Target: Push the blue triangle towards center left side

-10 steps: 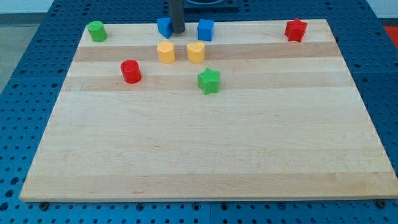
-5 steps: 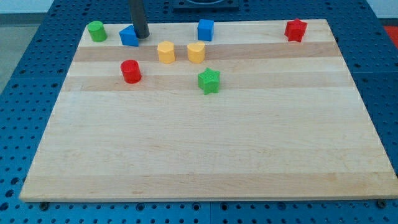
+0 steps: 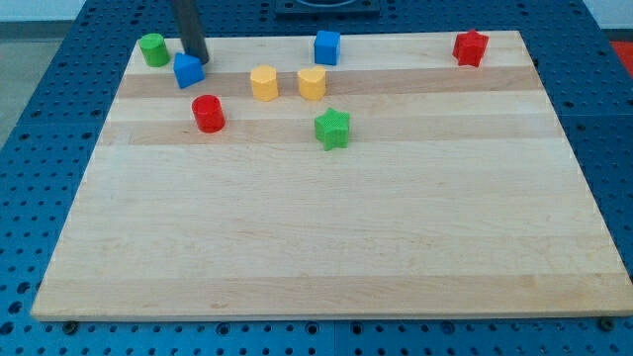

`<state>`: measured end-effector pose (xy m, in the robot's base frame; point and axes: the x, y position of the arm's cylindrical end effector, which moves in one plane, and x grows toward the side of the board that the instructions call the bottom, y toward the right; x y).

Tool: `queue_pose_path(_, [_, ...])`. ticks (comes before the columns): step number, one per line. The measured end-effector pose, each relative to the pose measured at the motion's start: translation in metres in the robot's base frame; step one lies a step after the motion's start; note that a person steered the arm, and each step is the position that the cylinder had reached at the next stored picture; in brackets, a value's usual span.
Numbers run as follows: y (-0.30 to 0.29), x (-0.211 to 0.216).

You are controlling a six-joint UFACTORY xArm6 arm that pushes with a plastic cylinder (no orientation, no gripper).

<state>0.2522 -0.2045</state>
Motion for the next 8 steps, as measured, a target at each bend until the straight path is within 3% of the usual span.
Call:
queue_pose_path(4, [-0.051, 0.086])
queue_pose_path(8, [-0.030, 0.078])
